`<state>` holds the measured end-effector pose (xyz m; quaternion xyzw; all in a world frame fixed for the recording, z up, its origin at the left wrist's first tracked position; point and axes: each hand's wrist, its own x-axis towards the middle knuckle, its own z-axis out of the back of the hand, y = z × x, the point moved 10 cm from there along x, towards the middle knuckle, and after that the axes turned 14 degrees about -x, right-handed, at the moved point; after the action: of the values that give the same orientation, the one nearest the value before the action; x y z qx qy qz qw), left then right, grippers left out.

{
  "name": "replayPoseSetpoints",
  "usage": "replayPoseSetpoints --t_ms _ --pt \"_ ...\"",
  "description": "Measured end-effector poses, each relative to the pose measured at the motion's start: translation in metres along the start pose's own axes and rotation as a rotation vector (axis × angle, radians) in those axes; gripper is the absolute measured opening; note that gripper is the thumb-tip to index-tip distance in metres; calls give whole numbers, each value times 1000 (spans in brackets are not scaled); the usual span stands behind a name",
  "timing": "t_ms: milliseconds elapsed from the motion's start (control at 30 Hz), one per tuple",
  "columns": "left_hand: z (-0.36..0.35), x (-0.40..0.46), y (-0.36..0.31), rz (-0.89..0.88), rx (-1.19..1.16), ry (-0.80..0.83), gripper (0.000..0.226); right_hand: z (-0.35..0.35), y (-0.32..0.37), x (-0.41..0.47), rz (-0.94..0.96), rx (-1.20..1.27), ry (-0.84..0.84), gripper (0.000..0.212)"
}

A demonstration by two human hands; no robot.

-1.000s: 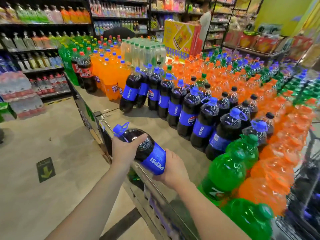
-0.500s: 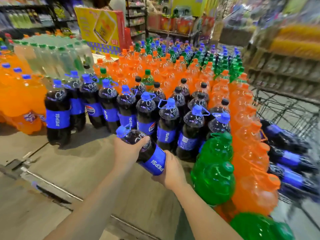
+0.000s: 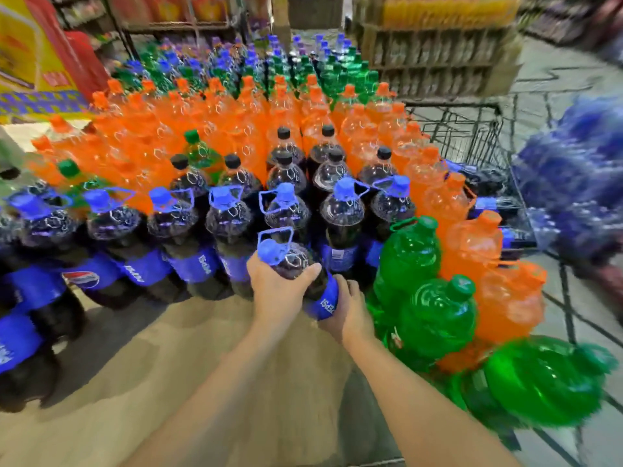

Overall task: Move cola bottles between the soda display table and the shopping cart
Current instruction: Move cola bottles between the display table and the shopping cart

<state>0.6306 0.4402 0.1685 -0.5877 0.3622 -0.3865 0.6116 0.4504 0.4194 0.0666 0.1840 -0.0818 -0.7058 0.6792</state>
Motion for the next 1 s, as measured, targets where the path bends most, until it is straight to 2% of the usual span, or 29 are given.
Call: replayPoseSetpoints --t_ms 67,133,267,333,433,467,533,667,733,833,1000 --pt "-6 4 -8 -41 35 50 84 -11 -2 6 -22 42 -17 101" --pt "-15 6 -15 -105 71 126 85 -26 -7 12 -48 106 -1 102" --pt "-40 5 -29 -204 155 380 76 -26 -27 12 -49 342 -73 83" --pt "-57 1 -35 -240 202 503 80 -16 -28 7 -18 476 -84 65" --pt "-82 -6 -44 -252 241 620 85 2 -29 -4 -38 598 -98 21" --pt "-88 -8 -45 -258 245 635 85 -4 -31 -4 -61 630 -107 22" --pt "-94 -9 -45 -248 243 647 86 0 -43 -8 -152 607 -197 42" --pt "-95 -7 -41 -213 244 666 88 -8 -49 -15 -245 724 -160 66" --pt "-94 -6 -38 -192 238 656 90 -5 -51 -15 -258 691 -152 75" --pt "-92 -5 -33 -154 233 637 95 -5 -52 -14 -254 668 -90 79" --pt "-92 -4 -33 -132 274 664 90 -6 -53 -13 -238 612 -72 75"
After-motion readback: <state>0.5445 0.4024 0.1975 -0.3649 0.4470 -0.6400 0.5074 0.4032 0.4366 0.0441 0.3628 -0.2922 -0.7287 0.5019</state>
